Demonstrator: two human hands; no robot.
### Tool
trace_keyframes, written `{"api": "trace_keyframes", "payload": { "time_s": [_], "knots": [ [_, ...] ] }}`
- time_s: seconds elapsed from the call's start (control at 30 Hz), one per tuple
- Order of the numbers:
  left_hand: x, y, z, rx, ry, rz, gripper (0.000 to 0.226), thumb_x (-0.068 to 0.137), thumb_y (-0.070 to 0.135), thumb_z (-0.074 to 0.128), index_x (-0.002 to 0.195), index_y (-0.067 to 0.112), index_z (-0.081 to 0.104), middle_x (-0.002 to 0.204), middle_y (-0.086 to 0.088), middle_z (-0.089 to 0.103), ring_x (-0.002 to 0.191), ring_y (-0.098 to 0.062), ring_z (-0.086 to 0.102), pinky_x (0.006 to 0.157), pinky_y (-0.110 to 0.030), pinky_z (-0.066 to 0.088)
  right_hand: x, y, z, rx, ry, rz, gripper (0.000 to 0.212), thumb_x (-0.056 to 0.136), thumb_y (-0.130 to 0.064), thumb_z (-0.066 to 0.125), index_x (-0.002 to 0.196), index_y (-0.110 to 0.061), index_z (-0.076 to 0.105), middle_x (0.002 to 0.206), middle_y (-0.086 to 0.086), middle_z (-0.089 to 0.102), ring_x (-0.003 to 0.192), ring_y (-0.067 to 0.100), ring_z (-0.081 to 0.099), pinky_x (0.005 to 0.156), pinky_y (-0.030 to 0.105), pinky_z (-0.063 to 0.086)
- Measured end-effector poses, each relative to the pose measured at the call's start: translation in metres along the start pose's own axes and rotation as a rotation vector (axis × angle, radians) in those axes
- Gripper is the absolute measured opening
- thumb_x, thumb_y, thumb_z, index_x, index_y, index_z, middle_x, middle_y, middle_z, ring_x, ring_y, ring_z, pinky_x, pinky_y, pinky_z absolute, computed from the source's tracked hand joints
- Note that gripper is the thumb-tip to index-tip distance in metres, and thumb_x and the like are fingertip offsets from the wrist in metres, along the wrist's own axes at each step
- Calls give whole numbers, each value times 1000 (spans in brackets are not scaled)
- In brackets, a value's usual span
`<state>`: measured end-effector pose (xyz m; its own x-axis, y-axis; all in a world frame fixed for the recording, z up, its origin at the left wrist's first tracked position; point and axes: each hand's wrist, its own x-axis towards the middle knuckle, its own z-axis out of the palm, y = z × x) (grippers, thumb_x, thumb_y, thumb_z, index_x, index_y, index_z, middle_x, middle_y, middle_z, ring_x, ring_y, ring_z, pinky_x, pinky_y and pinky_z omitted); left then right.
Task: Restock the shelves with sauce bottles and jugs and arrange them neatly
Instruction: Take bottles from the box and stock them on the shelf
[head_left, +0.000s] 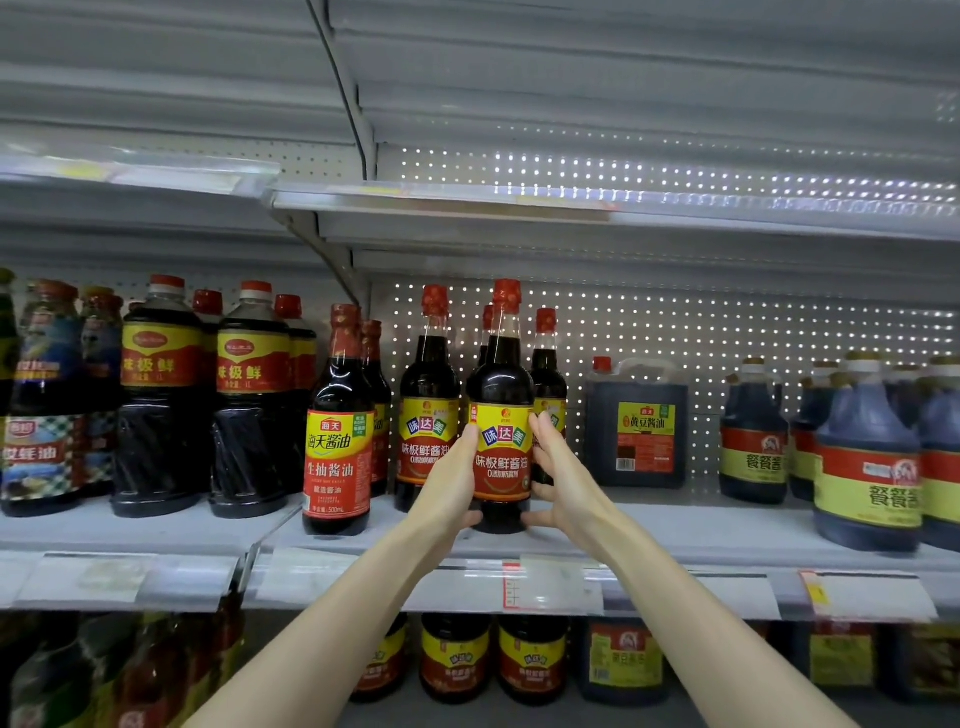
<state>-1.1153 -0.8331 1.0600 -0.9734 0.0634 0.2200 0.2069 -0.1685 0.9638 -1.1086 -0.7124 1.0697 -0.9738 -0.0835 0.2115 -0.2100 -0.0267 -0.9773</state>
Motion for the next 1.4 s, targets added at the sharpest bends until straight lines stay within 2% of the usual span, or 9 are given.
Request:
{"api": "trace_keyframes", "payload": {
  "time_s": [0.13,0.57,0.73,1.13,1.4],
  "knots": [
    [5,0,-2,-8,13,3,50,102,46,31,146,22,36,149,-5,39,137,-28,37,109,-54,30,3,0,-2,-47,-3,-21,59,98,-57,24,149,-27,30,153,6,35,135,31,39,107,55,34],
    [21,-7,2,-17,31,-5,52,101,47,30,144,20,38,147,-7,42,136,-30,37,110,-55,28,17,6,1,-21,8,-1,59,98,-57,26,148,-26,31,151,6,38,134,31,41,107,52,33],
    [32,-9,1,-2,36,-1,52,101,49,30,144,21,39,146,-5,43,135,-29,38,108,-55,30,24,6,-1,-7,14,2,60,100,-55,26,149,-21,28,153,8,34,137,32,36,109,53,31],
    [49,-12,2,5,27,-29,52,101,49,29,145,21,37,150,-6,39,139,-30,34,108,-56,30,38,7,-2,16,29,22,58,101,-52,27,148,-19,31,152,9,37,137,31,37,107,51,33],
    [55,-17,2,0,7,-14,54,101,50,28,147,22,34,151,-6,36,141,-29,31,110,-57,26,44,9,-3,11,26,21,59,100,-54,27,149,-20,30,152,9,36,137,31,37,108,52,32]
  ]
}}
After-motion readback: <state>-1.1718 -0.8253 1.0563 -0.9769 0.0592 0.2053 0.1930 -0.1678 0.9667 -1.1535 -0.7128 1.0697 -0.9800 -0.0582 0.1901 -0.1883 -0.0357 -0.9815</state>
